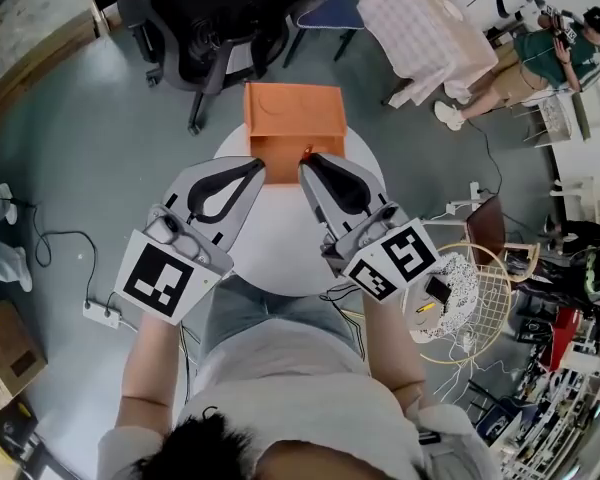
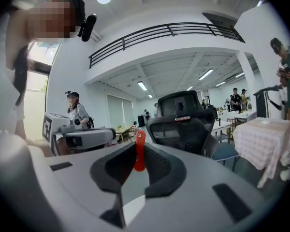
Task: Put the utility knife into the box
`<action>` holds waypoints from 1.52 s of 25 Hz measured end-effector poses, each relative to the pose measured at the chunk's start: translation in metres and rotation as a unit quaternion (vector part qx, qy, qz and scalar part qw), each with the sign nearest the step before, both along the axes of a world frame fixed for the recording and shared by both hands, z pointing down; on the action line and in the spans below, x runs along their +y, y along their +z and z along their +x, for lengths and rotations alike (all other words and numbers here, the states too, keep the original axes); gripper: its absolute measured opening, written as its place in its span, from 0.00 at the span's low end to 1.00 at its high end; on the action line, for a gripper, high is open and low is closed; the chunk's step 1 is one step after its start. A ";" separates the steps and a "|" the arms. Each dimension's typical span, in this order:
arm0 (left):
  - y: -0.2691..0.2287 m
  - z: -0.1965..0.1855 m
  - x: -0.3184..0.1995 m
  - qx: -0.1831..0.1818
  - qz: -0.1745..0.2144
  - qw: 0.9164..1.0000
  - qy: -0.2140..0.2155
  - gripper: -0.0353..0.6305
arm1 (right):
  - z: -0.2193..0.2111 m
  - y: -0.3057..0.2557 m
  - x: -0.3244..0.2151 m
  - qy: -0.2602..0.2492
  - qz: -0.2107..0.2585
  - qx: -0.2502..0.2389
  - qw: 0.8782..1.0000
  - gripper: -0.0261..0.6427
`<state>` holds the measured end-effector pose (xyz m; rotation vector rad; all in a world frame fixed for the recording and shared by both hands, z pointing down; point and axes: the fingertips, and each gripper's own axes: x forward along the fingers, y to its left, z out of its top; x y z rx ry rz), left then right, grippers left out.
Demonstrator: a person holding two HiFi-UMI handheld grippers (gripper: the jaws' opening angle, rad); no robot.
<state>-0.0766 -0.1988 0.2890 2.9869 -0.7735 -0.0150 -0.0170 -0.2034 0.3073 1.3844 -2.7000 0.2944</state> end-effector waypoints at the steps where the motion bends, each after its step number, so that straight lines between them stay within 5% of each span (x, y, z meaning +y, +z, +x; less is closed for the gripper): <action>1: 0.002 -0.002 -0.002 -0.001 -0.003 1.000 -0.002 0.07 | 0.001 0.005 -0.003 0.000 -0.005 0.005 1.000 0.13; 19: 0.043 -0.003 -0.039 -0.015 -0.025 0.999 -0.013 0.07 | 0.023 0.136 -0.073 -0.022 -0.125 0.099 0.987 0.12; 38: 0.078 0.010 -0.077 -0.033 -0.045 0.998 -0.019 0.07 | 0.042 0.260 -0.096 -0.078 -0.240 0.212 0.944 0.12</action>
